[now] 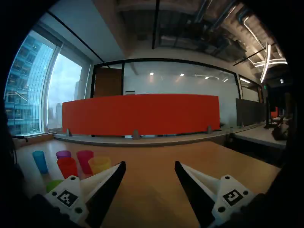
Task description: Pour water
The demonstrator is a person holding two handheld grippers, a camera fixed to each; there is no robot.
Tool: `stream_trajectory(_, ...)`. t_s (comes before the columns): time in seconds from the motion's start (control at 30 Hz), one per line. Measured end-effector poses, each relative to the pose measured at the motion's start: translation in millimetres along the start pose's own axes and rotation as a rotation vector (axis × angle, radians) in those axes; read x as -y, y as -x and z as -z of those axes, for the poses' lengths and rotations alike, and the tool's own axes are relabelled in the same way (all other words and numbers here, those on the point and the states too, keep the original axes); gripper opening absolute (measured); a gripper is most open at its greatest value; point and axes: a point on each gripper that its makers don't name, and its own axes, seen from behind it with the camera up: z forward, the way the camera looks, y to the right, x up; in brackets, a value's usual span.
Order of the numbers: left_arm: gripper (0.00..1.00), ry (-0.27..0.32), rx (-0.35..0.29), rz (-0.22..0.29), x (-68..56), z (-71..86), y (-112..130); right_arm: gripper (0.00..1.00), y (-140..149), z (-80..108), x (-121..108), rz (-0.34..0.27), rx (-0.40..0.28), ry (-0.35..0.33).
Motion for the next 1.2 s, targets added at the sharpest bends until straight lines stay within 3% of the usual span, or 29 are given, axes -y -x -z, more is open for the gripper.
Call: stream_trajectory(1.2, 0.96, 0.000, 0.000, 0.000, -0.1, -0.2, -0.1, 1.00, 0.9, 5.9, 0.9, 0.025, 0.004, -0.001)
